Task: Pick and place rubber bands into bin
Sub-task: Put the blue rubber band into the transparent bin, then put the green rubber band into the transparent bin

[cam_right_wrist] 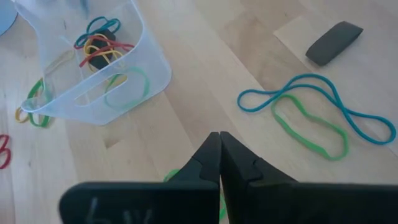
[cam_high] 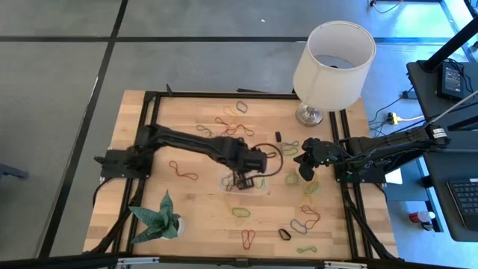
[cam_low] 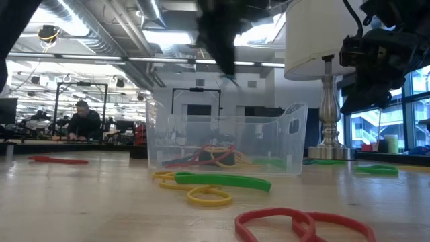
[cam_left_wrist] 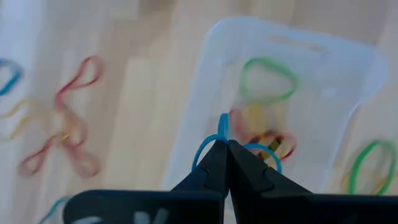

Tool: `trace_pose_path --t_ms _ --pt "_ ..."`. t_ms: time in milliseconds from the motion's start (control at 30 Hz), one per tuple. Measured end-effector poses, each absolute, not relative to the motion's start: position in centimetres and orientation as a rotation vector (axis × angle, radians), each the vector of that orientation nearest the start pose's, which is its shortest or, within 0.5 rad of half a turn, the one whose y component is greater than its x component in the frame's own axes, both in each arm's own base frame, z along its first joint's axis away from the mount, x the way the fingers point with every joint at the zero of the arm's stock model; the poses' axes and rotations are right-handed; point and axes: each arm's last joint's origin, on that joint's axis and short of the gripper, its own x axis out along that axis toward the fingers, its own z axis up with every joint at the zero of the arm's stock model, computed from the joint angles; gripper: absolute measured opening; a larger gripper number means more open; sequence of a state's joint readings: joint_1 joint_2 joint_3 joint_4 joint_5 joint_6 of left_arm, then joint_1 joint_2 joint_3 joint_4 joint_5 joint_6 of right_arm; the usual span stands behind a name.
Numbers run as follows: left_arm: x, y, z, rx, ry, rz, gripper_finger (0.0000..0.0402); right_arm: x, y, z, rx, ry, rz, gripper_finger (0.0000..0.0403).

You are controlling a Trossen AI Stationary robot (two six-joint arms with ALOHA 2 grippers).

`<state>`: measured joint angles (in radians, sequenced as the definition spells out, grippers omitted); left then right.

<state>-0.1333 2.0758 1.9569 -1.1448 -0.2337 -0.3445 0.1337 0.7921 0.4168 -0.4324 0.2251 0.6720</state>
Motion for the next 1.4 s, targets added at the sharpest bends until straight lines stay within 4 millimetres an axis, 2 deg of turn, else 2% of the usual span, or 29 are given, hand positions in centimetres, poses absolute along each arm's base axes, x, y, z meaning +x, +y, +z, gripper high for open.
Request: trace_pose_path --t_ms 167,367,467,700,900,1100,1267,1400 --pt "45.0 -5.7 24.7 -0.094 1.160 0.265 0.0003 15.0 1.4 18.8 0.499 0.737 -0.330 0.0003" --pt "46.5 -6.0 22.3 -0.143 1.159 0.226 0.0003 15.0 1.5 18.8 0.508 0.749 -0.308 0.0003" --pt "46.8 -6.1 21.7 -0.184 1.160 0.220 0.0008 15.0 1.5 18.7 0.508 0.753 -0.308 0.0003" --pt "46.8 -6.4 20.7 -0.254 1.208 0.212 0.0072 15.0 1.5 18.7 0.511 0.760 -0.294 0.0003" --pt "46.7 -6.6 21.0 -0.263 1.210 0.181 0.0132 15.0 1.5 18.7 0.513 0.760 -0.294 0.0003" --pt "45.8 -6.3 23.7 -0.224 1.170 0.150 0.0148 15.0 1.5 18.7 0.515 0.758 -0.295 0.0003" --pt "44.2 -6.0 26.5 -0.101 1.166 0.111 0.0114 15.1 1.6 18.9 0.544 0.737 -0.299 0.0003" --pt "42.9 -5.6 26.7 0.008 1.212 0.071 0.0050 15.2 1.7 19.0 0.546 0.726 -0.289 0.0002"
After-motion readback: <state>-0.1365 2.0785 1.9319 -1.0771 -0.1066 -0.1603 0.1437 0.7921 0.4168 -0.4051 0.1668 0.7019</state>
